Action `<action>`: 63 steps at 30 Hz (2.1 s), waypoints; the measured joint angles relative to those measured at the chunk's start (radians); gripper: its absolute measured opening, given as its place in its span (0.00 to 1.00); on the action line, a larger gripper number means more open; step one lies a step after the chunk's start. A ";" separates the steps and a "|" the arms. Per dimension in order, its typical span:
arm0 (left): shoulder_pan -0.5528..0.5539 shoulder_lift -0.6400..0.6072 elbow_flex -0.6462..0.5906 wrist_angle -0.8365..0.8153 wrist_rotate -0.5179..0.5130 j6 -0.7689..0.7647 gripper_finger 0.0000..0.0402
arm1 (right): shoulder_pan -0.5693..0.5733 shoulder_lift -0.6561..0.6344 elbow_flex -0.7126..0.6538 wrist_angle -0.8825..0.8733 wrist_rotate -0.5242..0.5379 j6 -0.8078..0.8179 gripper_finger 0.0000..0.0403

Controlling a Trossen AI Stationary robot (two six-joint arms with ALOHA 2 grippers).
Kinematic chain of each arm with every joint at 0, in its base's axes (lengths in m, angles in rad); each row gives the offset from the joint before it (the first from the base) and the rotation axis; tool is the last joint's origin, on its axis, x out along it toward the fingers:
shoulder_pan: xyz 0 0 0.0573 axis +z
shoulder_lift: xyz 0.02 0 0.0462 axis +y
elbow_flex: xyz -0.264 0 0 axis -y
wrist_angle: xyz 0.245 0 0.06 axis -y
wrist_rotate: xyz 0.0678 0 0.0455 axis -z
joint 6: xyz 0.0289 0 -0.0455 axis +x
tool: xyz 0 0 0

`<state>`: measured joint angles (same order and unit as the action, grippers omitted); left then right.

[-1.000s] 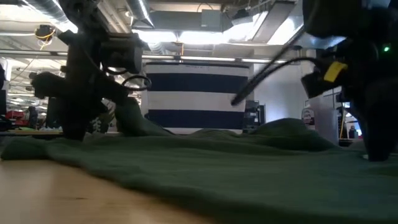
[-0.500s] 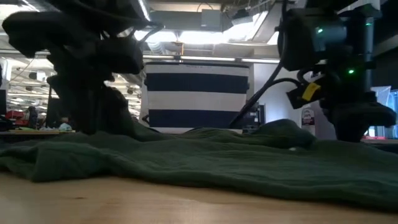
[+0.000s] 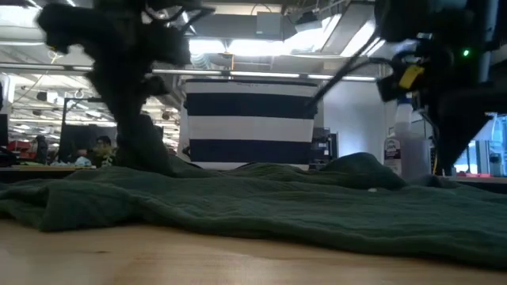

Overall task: Fold Laundry from Bin
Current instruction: Fold the green polo shirt

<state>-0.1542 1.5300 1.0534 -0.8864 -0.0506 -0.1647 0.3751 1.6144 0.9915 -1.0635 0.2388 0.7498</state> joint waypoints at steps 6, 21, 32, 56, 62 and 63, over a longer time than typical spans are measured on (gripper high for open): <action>0.067 -0.076 0.074 -0.034 -0.070 0.095 0.06 | 0.020 -0.035 0.000 0.062 0.041 0.004 0.00; 0.606 -0.266 -0.211 0.206 0.257 0.199 0.21 | 0.037 -0.035 0.001 0.194 0.110 -0.055 0.00; 0.710 -0.109 -0.237 0.264 0.331 0.273 0.37 | 0.037 -0.035 0.001 0.209 0.128 -0.081 0.00; 0.773 -0.031 -0.237 0.365 0.485 0.278 0.39 | 0.037 -0.035 0.001 0.308 0.136 -0.159 0.00; 0.767 -0.031 -0.237 0.380 0.548 0.277 0.38 | 0.030 -0.035 0.001 0.307 0.261 -0.166 0.00; 0.764 -0.031 -0.237 0.384 0.549 0.277 0.38 | 0.020 -0.035 0.001 0.302 0.278 -0.158 0.00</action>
<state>0.6099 1.4994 0.8162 -0.5023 0.4981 0.1128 0.3955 1.5791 0.9928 -0.7612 0.5172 0.5922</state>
